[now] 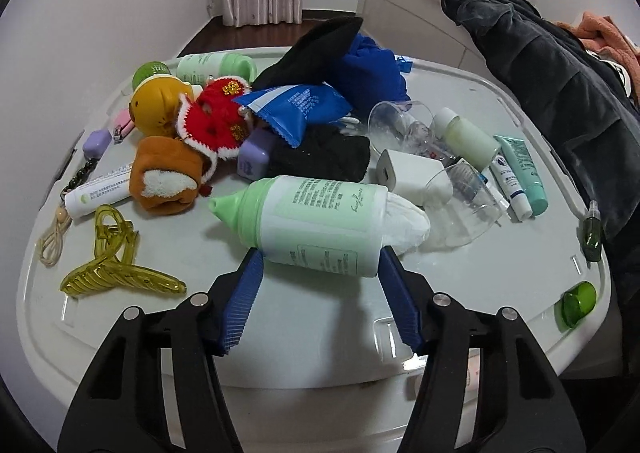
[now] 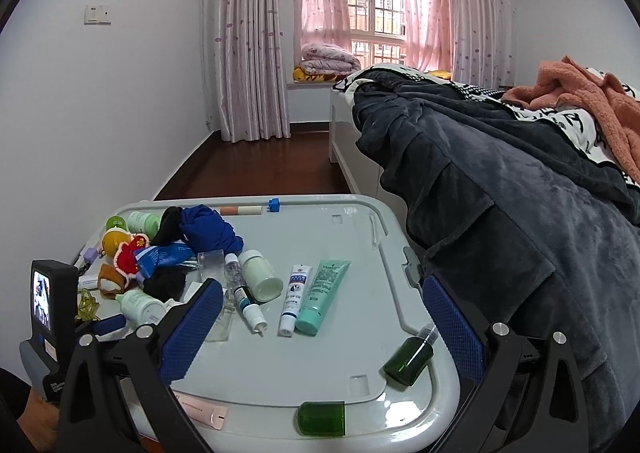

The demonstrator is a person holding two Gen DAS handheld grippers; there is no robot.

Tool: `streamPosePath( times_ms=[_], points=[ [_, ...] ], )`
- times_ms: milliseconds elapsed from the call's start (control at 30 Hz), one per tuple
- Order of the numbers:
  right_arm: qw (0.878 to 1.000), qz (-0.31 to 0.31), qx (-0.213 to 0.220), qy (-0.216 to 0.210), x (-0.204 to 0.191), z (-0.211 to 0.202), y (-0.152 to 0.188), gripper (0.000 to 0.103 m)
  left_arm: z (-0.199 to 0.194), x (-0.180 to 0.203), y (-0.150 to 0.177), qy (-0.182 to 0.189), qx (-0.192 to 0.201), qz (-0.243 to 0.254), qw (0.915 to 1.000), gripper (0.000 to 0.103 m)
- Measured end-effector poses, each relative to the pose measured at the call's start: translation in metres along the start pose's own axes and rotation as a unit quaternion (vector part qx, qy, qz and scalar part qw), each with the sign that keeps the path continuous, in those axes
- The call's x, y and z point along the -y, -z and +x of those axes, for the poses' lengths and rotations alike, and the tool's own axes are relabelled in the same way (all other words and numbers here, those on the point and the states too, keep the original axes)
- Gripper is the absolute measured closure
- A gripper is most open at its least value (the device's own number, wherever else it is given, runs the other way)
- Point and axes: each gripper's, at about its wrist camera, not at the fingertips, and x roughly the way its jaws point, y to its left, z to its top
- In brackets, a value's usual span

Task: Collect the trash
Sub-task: 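Grasp the green-capped white bottle with the left tool while the right tool grasps the white-lidded jar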

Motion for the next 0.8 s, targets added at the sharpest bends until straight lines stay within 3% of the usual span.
streamPosePath(
  times_ms=[100, 167, 267, 333, 467, 500, 567, 733, 800],
  points=[
    [1.0, 0.004, -0.003, -0.002, 0.0, 0.001, 0.001, 0.004, 0.005, -0.003, -0.002, -0.007, -0.011, -0.008, 0.9999, 0.041],
    [1.0, 0.004, -0.003, -0.003, -0.001, 0.002, 0.001, 0.004, 0.007, -0.004, -0.007, -0.023, -0.011, -0.016, 0.9995, 0.023],
    [1.0, -0.001, -0.004, -0.002, -0.004, 0.002, 0.001, 0.004, 0.009, -0.004, -0.014, -0.048, -0.007, -0.009, 0.9988, 0.013],
    [1.0, -0.004, -0.004, -0.003, -0.005, 0.002, 0.001, 0.004, 0.015, -0.001, -0.018, -0.057, -0.014, -0.001, 0.9983, 0.012],
    [1.0, -0.003, -0.003, -0.004, -0.005, 0.002, 0.001, 0.004, 0.031, -0.001, -0.019, -0.043, -0.009, 0.006, 0.999, 0.013],
    [1.0, -0.004, -0.003, -0.003, -0.006, 0.002, 0.001, 0.004, 0.031, -0.003, -0.018, -0.033, -0.001, 0.0, 0.9994, 0.016],
    [1.0, -0.004, -0.002, -0.003, -0.005, 0.001, 0.001, 0.004, 0.031, -0.01, -0.017, -0.004, 0.001, -0.02, 0.9998, 0.032],
    [1.0, 0.003, 0.0, -0.009, -0.004, -0.001, 0.0, 0.004, 0.017, -0.012, -0.015, -0.004, 0.02, -0.016, 0.9997, 0.033],
    [1.0, 0.005, 0.001, -0.011, -0.003, -0.002, -0.001, 0.004, 0.009, -0.013, -0.014, -0.003, 0.027, -0.014, 0.9995, 0.04]
  ],
)
